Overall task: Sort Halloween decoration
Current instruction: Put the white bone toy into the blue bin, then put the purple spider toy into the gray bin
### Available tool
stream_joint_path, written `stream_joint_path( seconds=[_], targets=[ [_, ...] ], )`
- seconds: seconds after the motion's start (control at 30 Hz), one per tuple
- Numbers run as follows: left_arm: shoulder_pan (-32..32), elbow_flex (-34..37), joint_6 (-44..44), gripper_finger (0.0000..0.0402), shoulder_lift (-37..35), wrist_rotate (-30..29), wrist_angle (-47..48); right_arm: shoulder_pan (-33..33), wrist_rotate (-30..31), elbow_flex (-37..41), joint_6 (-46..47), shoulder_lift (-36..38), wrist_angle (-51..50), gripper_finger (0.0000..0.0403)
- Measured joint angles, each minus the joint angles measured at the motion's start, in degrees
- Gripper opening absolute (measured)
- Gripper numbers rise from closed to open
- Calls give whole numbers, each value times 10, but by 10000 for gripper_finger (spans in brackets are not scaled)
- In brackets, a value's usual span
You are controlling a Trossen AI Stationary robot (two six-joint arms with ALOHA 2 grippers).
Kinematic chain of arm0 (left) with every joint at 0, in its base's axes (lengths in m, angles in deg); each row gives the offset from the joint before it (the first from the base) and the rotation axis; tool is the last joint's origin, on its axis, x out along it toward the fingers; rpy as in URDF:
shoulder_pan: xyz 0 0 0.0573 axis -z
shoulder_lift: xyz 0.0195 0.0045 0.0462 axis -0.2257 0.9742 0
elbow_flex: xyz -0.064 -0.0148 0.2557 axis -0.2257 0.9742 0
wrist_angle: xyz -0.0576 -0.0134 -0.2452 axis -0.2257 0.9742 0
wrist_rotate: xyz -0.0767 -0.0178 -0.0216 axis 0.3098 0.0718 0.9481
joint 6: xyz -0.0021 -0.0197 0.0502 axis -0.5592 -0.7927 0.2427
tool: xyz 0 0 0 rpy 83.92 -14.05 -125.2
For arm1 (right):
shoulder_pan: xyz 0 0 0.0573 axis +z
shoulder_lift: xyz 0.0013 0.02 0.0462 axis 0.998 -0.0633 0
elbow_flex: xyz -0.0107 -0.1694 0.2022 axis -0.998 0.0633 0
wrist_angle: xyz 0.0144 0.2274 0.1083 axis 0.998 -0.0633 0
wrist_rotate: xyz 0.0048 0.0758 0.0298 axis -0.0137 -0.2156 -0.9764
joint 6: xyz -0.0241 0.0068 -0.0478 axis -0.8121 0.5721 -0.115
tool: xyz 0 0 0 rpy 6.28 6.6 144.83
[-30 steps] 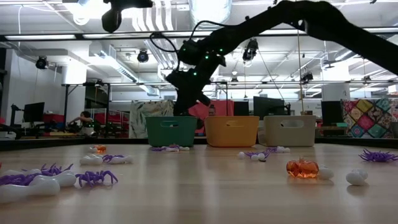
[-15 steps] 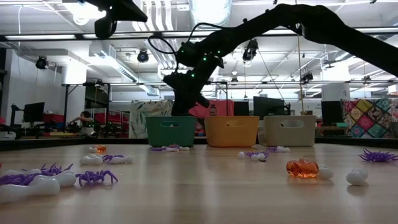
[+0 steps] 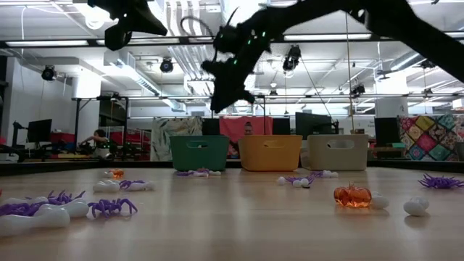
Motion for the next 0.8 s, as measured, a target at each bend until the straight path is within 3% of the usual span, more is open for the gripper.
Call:
stream_joint_path(
  seconds=[0.37, 0.57, 0.8],
  targets=[
    [0, 0, 0, 0, 34, 2, 5, 64, 5, 8, -21, 145, -187, 64],
    [0, 0, 2, 0, 68, 57, 4, 115, 5, 44, -10, 229, -186, 63],
    [2, 0, 86, 0, 114, 136, 3, 160, 6, 123, 8, 329, -141, 62]
  ],
)
